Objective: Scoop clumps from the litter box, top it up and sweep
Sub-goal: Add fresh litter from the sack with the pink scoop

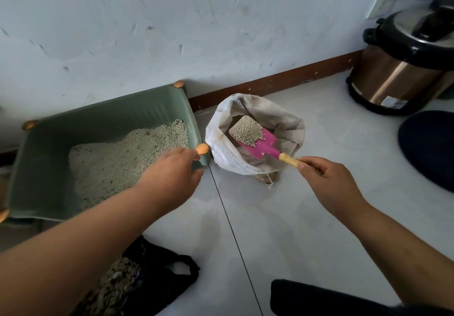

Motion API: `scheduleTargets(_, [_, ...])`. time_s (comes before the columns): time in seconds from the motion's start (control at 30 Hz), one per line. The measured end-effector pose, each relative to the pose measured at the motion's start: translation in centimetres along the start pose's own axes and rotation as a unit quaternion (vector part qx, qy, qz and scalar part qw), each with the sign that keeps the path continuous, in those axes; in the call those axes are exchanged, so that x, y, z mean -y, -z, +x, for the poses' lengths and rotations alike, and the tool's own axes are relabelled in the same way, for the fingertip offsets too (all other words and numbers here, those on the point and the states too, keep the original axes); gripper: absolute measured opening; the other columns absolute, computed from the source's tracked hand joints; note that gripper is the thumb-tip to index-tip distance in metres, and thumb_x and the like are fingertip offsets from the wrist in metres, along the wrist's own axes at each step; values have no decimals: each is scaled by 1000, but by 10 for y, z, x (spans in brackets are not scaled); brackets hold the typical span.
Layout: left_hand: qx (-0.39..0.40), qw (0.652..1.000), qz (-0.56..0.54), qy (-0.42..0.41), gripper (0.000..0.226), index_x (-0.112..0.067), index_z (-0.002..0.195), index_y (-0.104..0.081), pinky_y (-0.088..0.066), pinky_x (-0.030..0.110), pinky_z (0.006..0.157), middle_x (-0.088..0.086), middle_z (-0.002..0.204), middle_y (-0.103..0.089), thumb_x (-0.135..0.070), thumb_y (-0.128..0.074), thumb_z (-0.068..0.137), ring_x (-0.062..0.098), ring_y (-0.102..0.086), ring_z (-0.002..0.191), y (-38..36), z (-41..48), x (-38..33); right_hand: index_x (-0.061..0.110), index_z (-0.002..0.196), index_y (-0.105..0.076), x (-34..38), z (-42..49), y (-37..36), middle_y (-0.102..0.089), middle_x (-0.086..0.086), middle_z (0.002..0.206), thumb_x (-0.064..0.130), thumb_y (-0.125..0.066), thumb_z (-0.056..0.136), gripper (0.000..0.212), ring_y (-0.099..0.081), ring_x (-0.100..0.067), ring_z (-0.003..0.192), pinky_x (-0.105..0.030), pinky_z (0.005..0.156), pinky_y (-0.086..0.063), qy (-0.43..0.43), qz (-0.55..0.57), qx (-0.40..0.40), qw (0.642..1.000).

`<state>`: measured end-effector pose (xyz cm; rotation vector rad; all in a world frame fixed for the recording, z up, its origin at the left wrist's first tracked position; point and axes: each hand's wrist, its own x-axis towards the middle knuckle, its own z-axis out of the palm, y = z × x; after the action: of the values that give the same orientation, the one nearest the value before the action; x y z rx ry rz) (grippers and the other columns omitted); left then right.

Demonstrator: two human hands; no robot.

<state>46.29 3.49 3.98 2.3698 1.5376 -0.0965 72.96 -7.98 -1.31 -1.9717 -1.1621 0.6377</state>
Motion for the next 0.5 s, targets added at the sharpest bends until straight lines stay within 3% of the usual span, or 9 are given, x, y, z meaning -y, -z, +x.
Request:
scheduleTargets(0.2, [5, 1000, 9, 28, 43, -23, 142, -49, -36, 38, 111, 1, 145, -49, -36, -50, 102, 20, -43, 137, 6, -8, 18, 24, 100, -72, 29, -5, -4, -63, 11, 67, 24, -59, 93, 15, -55, -3, 63, -14, 52, -39, 82, -15, 6, 997])
scheduleTargets(0.33, [9, 998, 22, 51, 43, -23, 142, -49, -35, 40, 114, 1, 146, -49, -38, -49, 101, 22, -42, 138, 11, -17, 45, 23, 104, -72, 57, 2, -22, -63, 15, 70, 27, -56, 94, 19, -57, 4, 64, -12, 50, -40, 118, -48, 65, 990])
scheduleTargets(0.37, [8, 998, 27, 54, 43, -23, 141, -49, -35, 41, 114, 2, 146, -50, -39, -49, 101, 22, -42, 138, 13, -19, 51, 24, 105, -71, 64, 5, -26, -65, 13, 76, 28, -55, 94, 20, -59, 3, 69, -13, 53, -44, 125, -58, 86, 987])
scheduleTargets(0.43, [7, 997, 37, 65, 43, -23, 141, -50, -36, 42, 114, 2, 146, -50, -39, -50, 101, 22, -42, 139, 17, -26, 68, 25, 107, -70, 82, 12, -42, -70, 3, 86, 31, -53, 95, 22, -65, -10, 80, -34, 65, -56, 137, -79, 124, 980])
scheduleTargets(0.5, [10, 996, 45, 78, 43, -23, 142, -49, -35, 42, 115, 2, 147, -49, -39, -49, 101, 23, -41, 139, 21, -34, 84, 25, 106, -70, 99, 19, -58, -69, 2, 82, 34, -52, 95, 23, -63, -16, 76, -39, 66, -54, 149, -112, 148, 971])
